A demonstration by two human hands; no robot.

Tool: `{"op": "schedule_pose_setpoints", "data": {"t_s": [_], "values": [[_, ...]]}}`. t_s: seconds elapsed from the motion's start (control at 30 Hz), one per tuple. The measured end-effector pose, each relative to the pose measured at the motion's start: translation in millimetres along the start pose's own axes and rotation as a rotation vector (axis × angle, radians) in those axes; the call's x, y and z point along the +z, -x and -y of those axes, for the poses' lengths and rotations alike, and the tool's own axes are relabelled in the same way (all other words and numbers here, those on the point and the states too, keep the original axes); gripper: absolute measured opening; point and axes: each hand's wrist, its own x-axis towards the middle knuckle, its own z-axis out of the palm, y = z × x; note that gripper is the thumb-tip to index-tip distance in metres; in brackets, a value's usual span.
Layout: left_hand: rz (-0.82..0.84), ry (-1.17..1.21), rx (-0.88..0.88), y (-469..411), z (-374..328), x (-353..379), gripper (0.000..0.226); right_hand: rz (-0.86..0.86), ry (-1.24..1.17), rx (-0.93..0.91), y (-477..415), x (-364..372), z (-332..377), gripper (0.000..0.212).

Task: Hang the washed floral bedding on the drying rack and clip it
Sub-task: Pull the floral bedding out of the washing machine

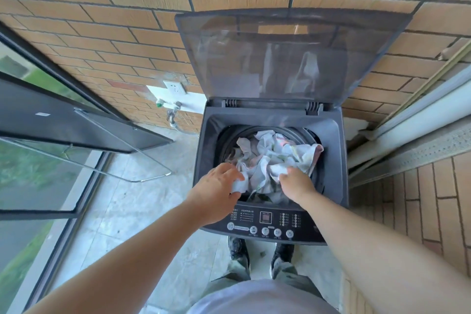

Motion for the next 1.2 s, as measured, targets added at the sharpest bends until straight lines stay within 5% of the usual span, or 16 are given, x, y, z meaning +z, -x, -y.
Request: {"op": "schedule_pose_setpoints", "data": {"t_s": [0.23, 0.43, 0.57, 0.73, 0.87, 1.1, 1.2], "values": [[-0.083, 0.105, 0.010, -29, -25, -29, 0.039, -0.247, -0.632, -0.183, 27, -94, 47, 0.021], [-0.194, 0.161, 0.055, -55, -48, -56, 0.056, -0.312, -0.860, -0.325, 73, -144, 71, 0.020], [-0.193, 0.213, 0.054, -66, -59, -69, 0.067, -0.338, -0.926, -0.499, 109, -178, 98, 0.021], [-0.172, 0.237, 0.057, -79, -69, -69, 0.047, -0.186, -1.394, -0.607, 140, -236, 133, 0.020], [-0.158, 0.362, 0.032, -85, -73, -75, 0.069, -0.214, -1.295, -0.695, 150, -256, 136, 0.015], [-0.048, 0.277, 0.013, -95, -74, -80, 0.038, -0.298, -1.044, -0.747, 143, -239, 123, 0.013], [-0.112, 0.284, 0.005, -98, -71, -76, 0.044, -0.274, -0.977, -0.764, 144, -238, 118, 0.010]]}}
